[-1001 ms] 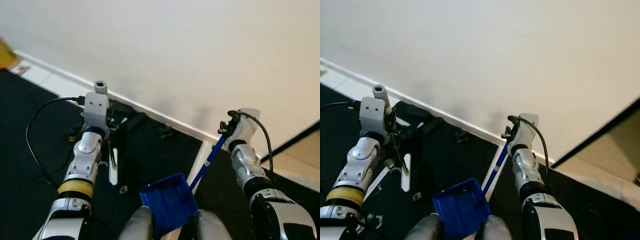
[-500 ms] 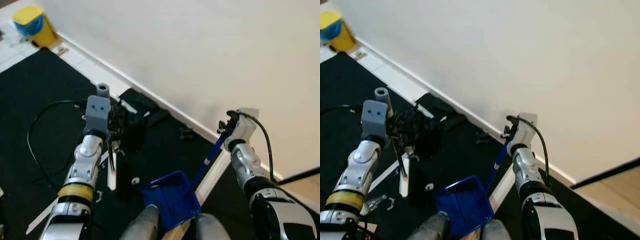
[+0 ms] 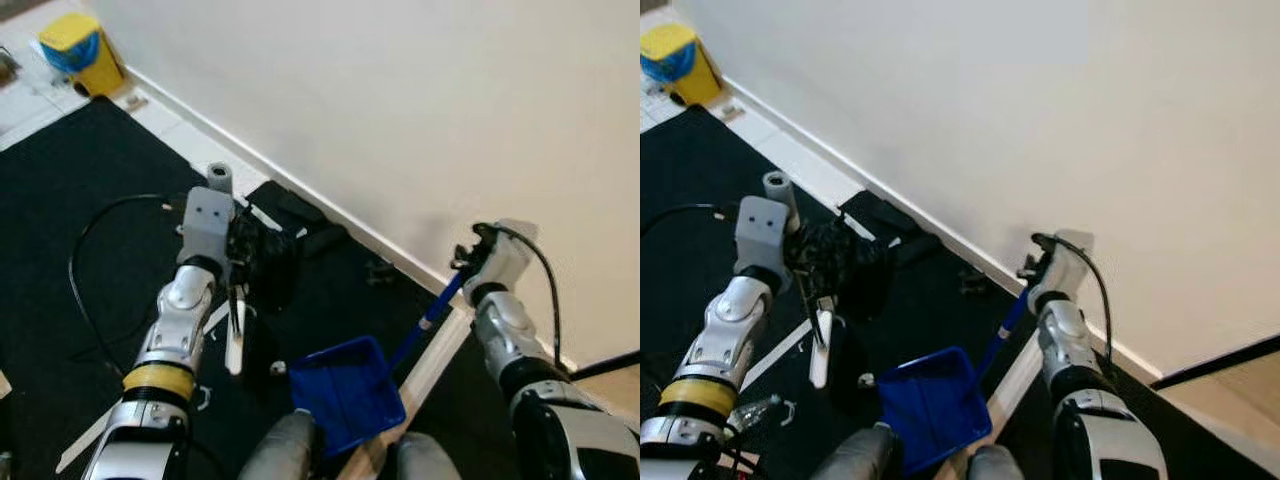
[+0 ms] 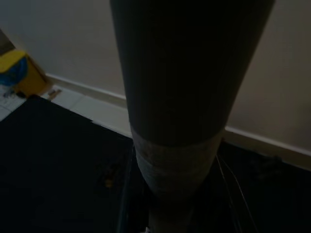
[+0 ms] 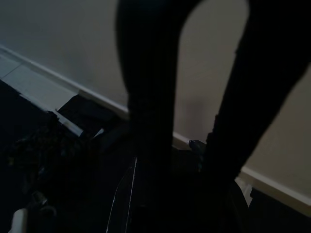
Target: Sweep floor
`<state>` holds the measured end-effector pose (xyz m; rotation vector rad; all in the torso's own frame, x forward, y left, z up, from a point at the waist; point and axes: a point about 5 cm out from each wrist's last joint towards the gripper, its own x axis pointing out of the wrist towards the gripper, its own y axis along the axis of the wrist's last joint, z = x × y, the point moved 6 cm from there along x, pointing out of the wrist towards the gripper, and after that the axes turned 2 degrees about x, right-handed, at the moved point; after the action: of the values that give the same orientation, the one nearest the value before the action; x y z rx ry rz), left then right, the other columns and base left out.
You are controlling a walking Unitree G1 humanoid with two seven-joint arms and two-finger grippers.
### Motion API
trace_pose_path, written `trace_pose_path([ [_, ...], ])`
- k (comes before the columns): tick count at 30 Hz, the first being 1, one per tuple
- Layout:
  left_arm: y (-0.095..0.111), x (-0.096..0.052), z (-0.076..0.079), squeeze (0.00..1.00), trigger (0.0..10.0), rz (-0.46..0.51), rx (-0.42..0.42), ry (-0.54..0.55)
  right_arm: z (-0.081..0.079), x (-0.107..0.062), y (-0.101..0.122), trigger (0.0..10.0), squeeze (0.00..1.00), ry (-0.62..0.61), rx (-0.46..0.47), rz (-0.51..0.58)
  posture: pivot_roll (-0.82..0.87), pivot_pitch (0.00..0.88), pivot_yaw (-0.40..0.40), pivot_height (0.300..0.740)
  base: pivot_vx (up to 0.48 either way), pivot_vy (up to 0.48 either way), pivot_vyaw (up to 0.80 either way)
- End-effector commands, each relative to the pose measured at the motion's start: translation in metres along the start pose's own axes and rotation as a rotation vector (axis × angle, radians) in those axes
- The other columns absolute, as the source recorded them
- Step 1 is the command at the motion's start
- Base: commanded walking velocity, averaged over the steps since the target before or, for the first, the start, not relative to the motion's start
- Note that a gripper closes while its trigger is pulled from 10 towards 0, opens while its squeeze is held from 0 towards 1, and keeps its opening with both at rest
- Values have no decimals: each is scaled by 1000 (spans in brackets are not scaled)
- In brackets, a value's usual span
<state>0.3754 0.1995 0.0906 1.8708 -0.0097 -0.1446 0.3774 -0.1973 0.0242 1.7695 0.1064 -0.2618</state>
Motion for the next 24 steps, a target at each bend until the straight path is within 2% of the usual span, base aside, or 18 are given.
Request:
trace_pose_path([
  [1, 5, 1, 0, 0, 10000, 14, 22, -3, -2, -1, -2, 10000, 0, 2, 29, 4, 122, 79, -52, 740, 0, 480, 0],
  [9, 5, 0, 0, 0, 10000, 14, 30, -12, -3, -1, -3, 10000, 0, 0, 31, 2, 127, 81, -52, 740, 0, 480, 0],
  [11, 6, 0, 2, 0, 10000, 17, 55, -28, -4, -1, -3, 10000, 0, 0, 32, 2, 128, 82, -51, 740, 0, 240, 0],
  [13, 6, 0, 6, 0, 10000, 13, 79, -49, -4, -1, -3, 10000, 0, 0, 33, 2, 128, 82, -50, 740, 0, -369, 0],
  [19, 7, 1, 14, 0, 10000, 9, 74, -66, -2, -2, -4, 10000, 0, -6, 36, 6, 125, 82, -45, 740, 0, -480, 0],
  [24, 7, 1, 14, 0, 10000, 9, 70, -63, 1, -3, -4, 10000, 0, -15, 39, 7, 124, 82, -42, 740, 0, -480, 0],
])
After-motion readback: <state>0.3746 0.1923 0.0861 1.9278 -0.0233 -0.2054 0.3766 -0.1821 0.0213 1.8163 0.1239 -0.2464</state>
